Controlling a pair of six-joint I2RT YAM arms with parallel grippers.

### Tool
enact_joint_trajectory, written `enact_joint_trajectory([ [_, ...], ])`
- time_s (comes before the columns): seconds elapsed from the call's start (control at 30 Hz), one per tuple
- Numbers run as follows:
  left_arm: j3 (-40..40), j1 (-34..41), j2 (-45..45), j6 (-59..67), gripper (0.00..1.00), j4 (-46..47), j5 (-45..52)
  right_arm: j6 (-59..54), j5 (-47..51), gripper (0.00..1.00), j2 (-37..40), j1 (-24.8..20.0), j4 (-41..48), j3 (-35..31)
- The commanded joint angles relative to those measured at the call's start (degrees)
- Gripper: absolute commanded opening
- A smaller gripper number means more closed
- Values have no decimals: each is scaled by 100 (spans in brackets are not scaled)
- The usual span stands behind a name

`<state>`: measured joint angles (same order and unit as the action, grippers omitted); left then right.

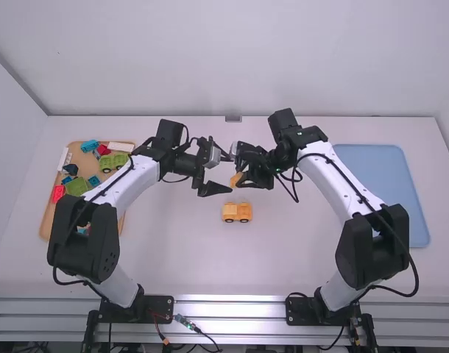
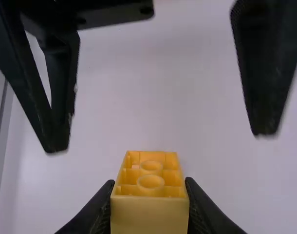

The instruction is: Assemble lego blocks to make yellow taxi

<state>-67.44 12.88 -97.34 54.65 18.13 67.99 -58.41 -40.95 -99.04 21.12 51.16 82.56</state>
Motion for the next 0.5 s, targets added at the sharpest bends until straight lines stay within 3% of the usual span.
enact_joint_trajectory([
  [0.0,79,146,-19,-481,93,-15,-271,-15,90,11,47,120,11,153],
  [0.17,186,155,-19,-452,88,0,-448,7,271,9,47,155,-28,153],
  [0.47,232,-118,-21,-382,92,107,-334,114,348,9,47,133,-122,155],
])
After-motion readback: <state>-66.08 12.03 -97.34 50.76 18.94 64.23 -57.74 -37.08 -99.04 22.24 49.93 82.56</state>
